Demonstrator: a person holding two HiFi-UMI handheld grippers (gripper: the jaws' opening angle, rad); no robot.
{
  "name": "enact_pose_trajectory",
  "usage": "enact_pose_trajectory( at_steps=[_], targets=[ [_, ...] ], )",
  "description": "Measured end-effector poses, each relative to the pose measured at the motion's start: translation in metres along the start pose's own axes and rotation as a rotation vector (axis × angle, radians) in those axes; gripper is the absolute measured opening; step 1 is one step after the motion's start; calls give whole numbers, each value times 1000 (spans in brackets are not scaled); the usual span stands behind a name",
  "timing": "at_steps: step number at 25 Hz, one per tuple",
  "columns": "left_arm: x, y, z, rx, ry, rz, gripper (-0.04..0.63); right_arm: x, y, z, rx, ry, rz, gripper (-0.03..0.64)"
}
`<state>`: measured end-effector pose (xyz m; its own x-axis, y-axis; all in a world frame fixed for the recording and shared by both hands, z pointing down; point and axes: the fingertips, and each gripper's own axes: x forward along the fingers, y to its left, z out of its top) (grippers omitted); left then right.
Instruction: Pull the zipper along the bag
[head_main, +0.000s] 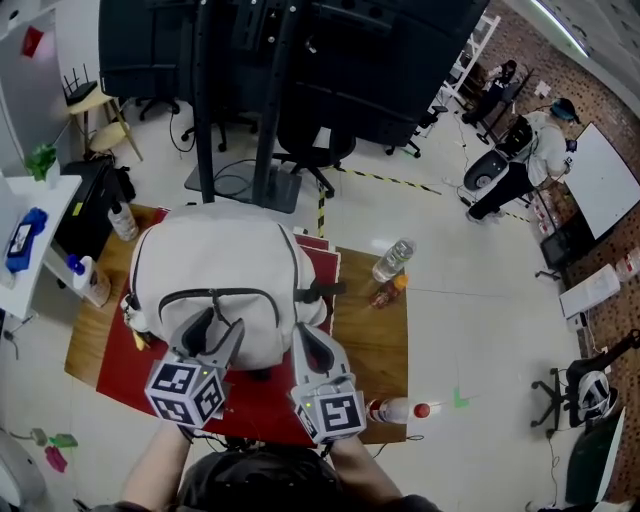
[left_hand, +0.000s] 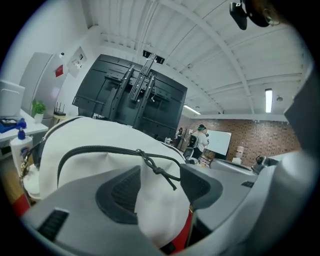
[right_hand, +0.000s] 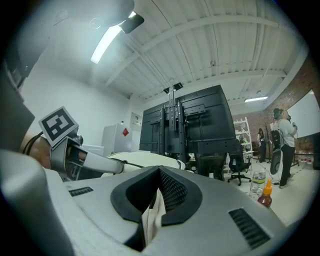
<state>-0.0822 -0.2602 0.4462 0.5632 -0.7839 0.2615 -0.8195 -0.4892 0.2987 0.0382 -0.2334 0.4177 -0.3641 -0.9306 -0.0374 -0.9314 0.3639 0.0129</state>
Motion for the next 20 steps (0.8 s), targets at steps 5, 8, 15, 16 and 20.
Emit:
enact_pose_trajectory(
  at_steps=[5,8,15,16,20],
  targets=[
    [15,7,3,-36,7,43,281,10,-9,-6,8,10,14,15],
    [15,15,3,9,6,91,150,15,-9,-10,8,30,28,15],
    [19,18,-9,123,37,110,17,26,-13,-30,22,79,16,15],
    [19,18,-10,132,38,107,17,27,-13,-32,24,90,11,15],
    [16,19,-9,116,32,90,15,31,-13,-38,32,110,8,15]
  ],
)
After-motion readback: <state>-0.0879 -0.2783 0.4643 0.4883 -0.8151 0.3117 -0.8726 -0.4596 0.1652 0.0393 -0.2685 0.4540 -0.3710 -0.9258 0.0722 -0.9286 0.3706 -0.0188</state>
